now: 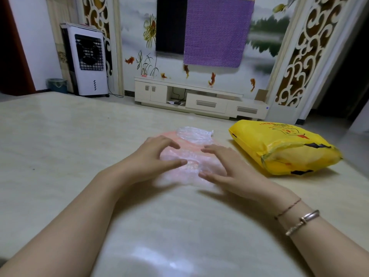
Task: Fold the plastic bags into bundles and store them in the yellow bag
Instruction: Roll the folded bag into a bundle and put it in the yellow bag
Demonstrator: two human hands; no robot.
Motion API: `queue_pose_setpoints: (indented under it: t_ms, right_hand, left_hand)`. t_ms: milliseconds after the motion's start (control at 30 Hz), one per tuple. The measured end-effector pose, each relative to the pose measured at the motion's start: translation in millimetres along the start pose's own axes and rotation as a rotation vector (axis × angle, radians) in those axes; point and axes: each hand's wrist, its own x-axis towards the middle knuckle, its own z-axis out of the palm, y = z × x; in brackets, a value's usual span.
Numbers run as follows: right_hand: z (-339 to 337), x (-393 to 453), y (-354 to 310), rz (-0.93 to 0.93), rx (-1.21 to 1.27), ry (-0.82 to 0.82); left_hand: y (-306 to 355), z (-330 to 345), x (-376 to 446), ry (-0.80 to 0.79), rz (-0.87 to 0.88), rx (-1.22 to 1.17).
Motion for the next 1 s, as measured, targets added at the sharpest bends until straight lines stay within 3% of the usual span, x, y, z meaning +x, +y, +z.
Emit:
queue_pose_setpoints:
  t_ms: [100, 233, 400, 600, 733, 900, 1000]
  right_hand:
    - [-8.5, -2.8, -4.5, -0.09, 0.046, -0.003]
    - [-2.5, -4.7, -8.8, -0.074, -0.03, -0.109]
    - [7.8, 3.1, -7.9, -0.049, -0.145, 0.019]
    - [9.0, 9.4, -4.1, 0.112, 0.052, 0.231]
    - [7.9, 11.1, -3.0, 0.294, 0.298, 0.271]
    - [15.8, 18.9, 4.8, 0.386, 0.19, 0.257]
    - [21.1, 23.0, 5.5, 0.395, -0.015, 0.221]
  left_hand:
    - [0.2, -2.2, -3.9, -0.039, -0.002, -0.085]
    - [-1.4, 0.5, -6.2, -0.168, -0.044, 0.013]
    - [-3.0, 0.0, -4.6, -0.172, -0.049, 0.045]
    - [-7.4, 5.6, 3.1, -0.045, 0.017, 0.087]
    - [-1.7, 12.0, 10.5, 0.066, -0.092, 0.0]
    - [2.8, 17.4, 10.6, 0.101, -0.231, -0.01]
    - [4.7, 23.5, 9.6, 0.118, -0.275, 0.012]
